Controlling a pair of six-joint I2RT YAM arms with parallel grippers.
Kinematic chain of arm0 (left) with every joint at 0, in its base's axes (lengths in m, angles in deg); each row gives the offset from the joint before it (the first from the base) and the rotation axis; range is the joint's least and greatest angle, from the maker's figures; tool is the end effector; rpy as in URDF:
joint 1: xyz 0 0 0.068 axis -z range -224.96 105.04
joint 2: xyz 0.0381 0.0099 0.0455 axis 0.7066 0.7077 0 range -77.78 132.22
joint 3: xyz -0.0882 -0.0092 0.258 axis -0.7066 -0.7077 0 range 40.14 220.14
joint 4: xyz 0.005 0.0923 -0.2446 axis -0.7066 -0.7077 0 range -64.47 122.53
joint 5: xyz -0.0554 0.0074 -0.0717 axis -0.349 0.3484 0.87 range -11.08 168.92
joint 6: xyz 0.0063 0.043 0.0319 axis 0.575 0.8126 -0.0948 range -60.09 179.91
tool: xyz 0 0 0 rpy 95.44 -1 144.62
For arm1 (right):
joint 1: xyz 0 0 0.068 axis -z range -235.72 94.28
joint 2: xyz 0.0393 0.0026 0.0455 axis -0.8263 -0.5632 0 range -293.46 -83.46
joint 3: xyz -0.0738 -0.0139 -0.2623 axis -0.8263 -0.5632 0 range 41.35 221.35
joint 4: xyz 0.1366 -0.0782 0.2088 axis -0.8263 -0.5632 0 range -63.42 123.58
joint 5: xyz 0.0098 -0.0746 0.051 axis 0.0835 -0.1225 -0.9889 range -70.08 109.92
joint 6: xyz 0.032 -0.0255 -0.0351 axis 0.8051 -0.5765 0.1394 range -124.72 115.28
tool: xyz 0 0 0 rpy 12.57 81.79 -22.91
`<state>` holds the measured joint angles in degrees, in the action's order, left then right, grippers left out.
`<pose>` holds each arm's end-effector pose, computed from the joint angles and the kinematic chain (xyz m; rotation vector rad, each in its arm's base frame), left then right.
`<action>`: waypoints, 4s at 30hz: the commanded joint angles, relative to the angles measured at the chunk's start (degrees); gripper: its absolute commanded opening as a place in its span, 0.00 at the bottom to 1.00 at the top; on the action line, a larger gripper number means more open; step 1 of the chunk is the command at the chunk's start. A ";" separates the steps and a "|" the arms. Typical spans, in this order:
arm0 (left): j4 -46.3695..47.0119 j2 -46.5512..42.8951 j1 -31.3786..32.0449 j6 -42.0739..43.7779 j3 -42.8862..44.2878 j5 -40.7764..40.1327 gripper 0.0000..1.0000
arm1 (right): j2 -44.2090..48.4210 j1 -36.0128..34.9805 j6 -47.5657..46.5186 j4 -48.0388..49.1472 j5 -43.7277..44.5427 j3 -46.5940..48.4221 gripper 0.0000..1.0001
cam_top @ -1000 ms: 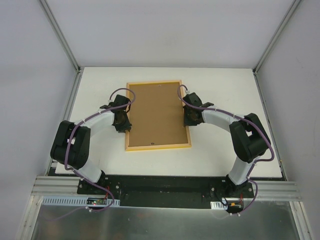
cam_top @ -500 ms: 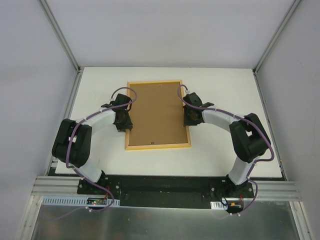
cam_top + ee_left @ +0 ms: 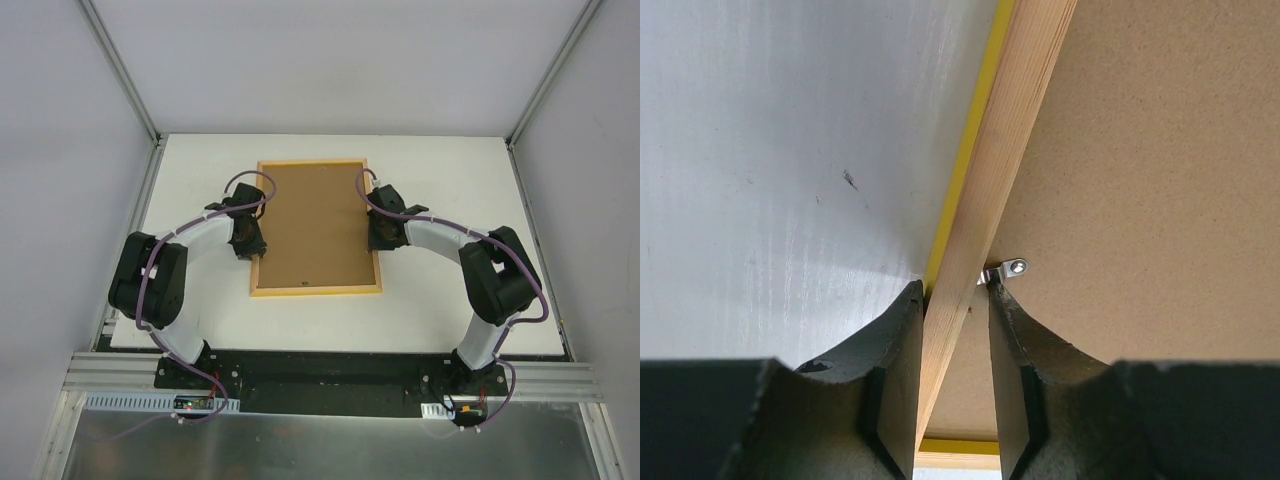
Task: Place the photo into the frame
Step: Press the fastener onto the backboard, then hold the photo frame at the center of the board, then press the fastener onto the backboard.
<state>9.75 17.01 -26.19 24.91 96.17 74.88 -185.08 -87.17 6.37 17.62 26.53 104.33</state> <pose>0.3064 -0.1014 0.1737 -0.3990 2.6288 -0.2213 0.3138 0.1871 0.1768 -0.3997 2.4897 0.1560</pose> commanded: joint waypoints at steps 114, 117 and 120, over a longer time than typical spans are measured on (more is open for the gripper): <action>5.82 -16.38 12.88 -42.43 -26.67 9.66 0.00 | -5.95 10.43 -5.20 -5.74 5.34 13.13 0.72; 6.09 -16.65 12.88 -42.25 -26.68 9.75 0.00 | -7.09 10.87 -5.29 -5.74 5.08 14.18 0.71; 6.17 -16.91 12.88 -42.16 -26.85 9.92 0.00 | -8.24 11.31 -5.29 -5.65 4.64 15.06 0.70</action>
<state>22.88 -0.41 -13.56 -20.40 72.22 83.49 -192.12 -76.26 1.91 12.92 30.64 116.20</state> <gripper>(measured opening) 0.276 0.714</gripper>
